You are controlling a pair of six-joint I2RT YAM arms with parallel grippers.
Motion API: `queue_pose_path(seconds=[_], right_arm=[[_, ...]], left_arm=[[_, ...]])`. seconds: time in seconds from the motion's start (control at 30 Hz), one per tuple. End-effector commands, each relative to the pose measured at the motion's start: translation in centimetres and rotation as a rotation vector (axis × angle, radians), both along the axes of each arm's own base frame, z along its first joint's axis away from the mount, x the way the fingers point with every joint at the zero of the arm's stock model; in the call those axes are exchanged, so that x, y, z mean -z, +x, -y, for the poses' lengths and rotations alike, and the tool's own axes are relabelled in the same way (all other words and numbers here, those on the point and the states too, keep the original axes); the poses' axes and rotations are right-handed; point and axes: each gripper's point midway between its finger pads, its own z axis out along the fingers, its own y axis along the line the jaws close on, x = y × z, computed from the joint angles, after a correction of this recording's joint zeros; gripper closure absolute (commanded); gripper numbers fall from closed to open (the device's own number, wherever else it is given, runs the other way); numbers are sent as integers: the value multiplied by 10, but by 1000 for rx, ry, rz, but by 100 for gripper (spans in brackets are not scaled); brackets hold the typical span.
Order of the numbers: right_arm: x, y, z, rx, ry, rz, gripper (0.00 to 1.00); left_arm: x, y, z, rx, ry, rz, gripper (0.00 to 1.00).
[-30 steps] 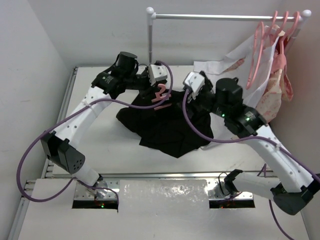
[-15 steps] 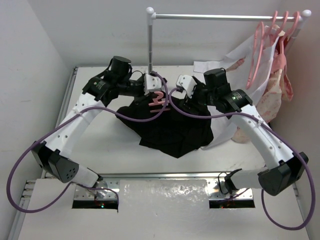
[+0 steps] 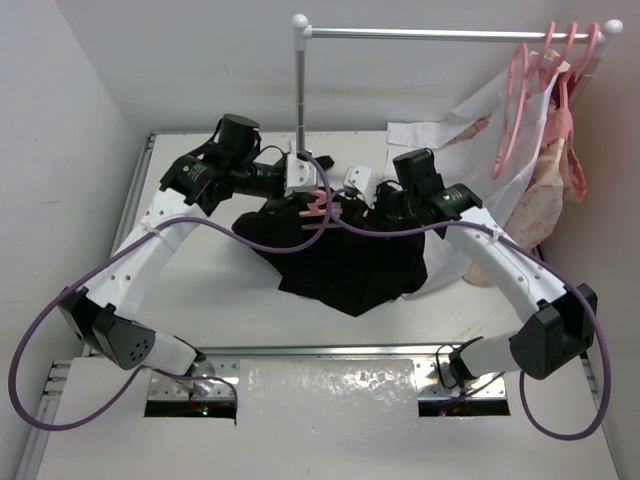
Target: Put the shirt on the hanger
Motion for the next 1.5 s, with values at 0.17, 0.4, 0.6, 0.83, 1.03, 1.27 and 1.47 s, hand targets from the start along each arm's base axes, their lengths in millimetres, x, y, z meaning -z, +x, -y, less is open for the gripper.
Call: queue_pose_path(seconds=[0.17,0.4,0.6,0.83,1.03,1.27,1.47], right_arm=[[-21,-13,-29,-53,200,-7,100],[-28,-29,-17,44,237,-45,100],[-32,-41,0,211,261,-120,100],[-36,-58,53,529,204,-179,100],[-60,-50,102,741,233,-100,100],[-93,-4,133,870,307,-52,100],[-139,47,150,930,403,-9,100]], left_arm=[[-29,-9,8,42,-88,76,100],[-28,17,2,-106,-90,97,27],[-54,39,-9,-304,-164,114,0],[-79,61,-40,-598,-252,120,0],[-84,71,-73,-825,-328,140,0],[-51,64,-82,-847,-295,128,0],[-25,61,-101,-903,-270,146,0]])
